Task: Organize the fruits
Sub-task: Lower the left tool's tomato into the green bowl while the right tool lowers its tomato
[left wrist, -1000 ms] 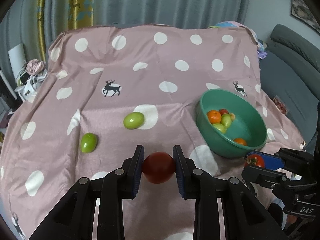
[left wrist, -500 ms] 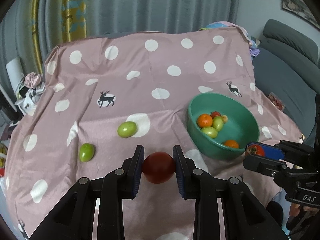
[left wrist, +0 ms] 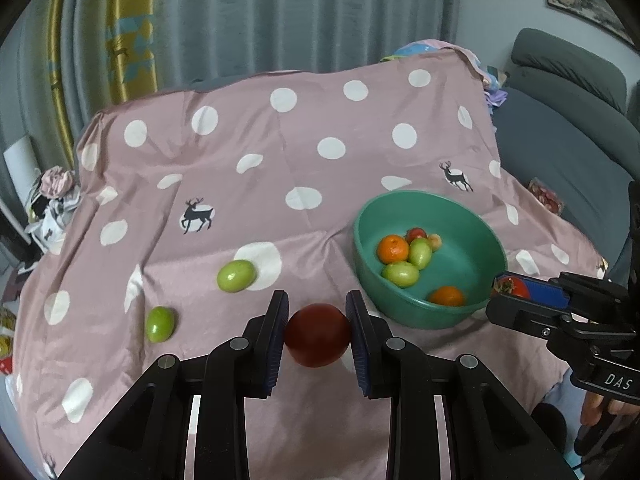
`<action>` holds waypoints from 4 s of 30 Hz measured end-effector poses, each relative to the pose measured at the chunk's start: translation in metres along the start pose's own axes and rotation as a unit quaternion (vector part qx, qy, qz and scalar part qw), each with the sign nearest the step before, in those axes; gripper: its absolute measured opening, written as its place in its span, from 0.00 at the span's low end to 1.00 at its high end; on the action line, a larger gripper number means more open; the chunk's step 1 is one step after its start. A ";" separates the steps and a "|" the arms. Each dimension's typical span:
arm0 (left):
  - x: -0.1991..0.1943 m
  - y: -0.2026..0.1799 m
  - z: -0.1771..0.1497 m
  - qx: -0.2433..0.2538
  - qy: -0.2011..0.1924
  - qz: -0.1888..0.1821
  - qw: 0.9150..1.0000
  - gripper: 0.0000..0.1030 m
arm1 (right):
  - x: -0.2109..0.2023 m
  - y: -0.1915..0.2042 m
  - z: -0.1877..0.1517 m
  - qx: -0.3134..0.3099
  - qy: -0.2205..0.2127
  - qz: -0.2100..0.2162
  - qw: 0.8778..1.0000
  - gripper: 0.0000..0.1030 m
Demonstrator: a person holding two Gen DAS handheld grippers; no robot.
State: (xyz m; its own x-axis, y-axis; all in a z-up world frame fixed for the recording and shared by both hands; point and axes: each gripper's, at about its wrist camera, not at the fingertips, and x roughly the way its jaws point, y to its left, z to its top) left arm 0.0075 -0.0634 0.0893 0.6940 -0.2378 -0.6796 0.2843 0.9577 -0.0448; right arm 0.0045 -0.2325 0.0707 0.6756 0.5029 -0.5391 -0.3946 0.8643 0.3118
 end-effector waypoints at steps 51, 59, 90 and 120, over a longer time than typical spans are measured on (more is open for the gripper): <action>0.091 -0.076 0.036 0.084 0.039 -0.045 0.995 0.29 | 0.008 -0.080 0.009 0.064 -0.009 -0.079 0.995 0.29; 0.103 -0.078 0.036 0.089 0.051 -0.046 0.994 0.29 | 0.015 -0.088 0.010 0.070 -0.005 -0.080 0.994 0.29; 0.138 -0.095 0.035 0.128 0.089 -0.039 0.987 0.29 | 0.028 -0.110 0.002 0.096 0.019 -0.086 0.992 0.29; 0.153 -0.102 0.029 0.144 0.111 -0.024 0.983 0.29 | 0.034 -0.113 -0.002 0.101 0.034 -0.082 0.991 0.30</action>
State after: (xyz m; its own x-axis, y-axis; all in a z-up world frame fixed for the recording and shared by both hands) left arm 0.1037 -0.2024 0.0112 0.5227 -0.2106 -0.8261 0.5113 0.8528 0.1061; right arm 0.0706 -0.3128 0.0161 0.6748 0.3600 -0.6442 -0.1458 0.9207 0.3619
